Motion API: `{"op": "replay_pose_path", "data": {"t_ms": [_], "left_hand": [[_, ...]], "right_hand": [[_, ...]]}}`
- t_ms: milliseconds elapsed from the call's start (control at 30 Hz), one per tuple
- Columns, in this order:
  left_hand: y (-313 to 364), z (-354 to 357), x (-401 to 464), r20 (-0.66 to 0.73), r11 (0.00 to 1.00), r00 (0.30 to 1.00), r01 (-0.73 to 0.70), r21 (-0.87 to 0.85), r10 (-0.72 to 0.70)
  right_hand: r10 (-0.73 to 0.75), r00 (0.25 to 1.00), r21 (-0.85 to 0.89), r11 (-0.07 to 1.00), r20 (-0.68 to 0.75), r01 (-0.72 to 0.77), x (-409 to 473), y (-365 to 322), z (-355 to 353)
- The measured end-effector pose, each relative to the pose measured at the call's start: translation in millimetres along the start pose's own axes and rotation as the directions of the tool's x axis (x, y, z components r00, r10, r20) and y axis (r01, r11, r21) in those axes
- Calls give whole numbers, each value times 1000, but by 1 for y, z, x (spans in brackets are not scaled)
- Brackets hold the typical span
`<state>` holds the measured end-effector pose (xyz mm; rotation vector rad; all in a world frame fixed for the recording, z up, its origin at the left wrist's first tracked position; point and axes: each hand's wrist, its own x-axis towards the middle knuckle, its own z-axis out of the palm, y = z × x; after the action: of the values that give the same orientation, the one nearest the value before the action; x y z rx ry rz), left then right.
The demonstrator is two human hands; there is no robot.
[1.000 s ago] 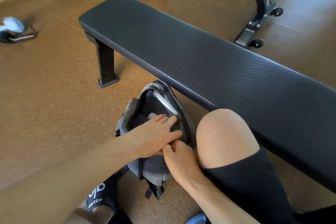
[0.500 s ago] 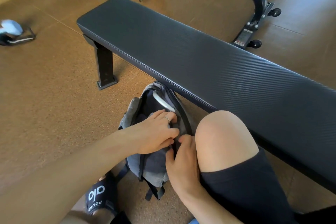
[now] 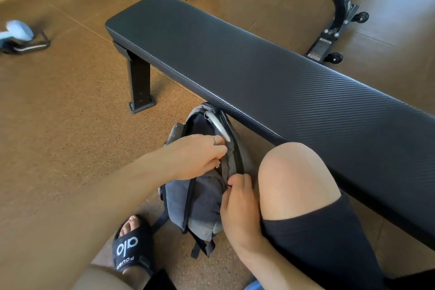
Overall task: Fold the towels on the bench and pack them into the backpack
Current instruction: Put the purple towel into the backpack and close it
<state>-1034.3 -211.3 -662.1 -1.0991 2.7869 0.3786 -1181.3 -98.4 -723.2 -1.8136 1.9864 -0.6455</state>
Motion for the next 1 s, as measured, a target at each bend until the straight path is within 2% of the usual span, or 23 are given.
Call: {"op": "replay_pose_path", "data": {"t_ms": [100,167,300,367,467,800,1000], "left_hand": [[10,0,4,49,996,999,-7,-87,12],[13,0,7,77,994,997,-11,-109,20],[10,-6,9,116,996,993,46,-78,-37],[13,-8,13,124,999,991,48,12,-49],[16,-9,18,112,996,993,14,87,-24],[-7,-16,15,55,992,991,122,-36,-120],[-19,-30,10,57,968,973,227,-103,-222]], "right_hand": [[11,999,132,991,-42,-5,4,-2,-5],[-40,998,103,994,-49,45,9,-6,-9],[0,997,145,989,76,-11,20,-14,-10],[31,992,121,992,122,-46,24,-16,-11],[57,993,109,992,104,-69,26,-14,-10],[29,996,-24,999,90,-27,23,-15,-13],[17,996,4,1000,91,-17,17,-14,-21]]}}
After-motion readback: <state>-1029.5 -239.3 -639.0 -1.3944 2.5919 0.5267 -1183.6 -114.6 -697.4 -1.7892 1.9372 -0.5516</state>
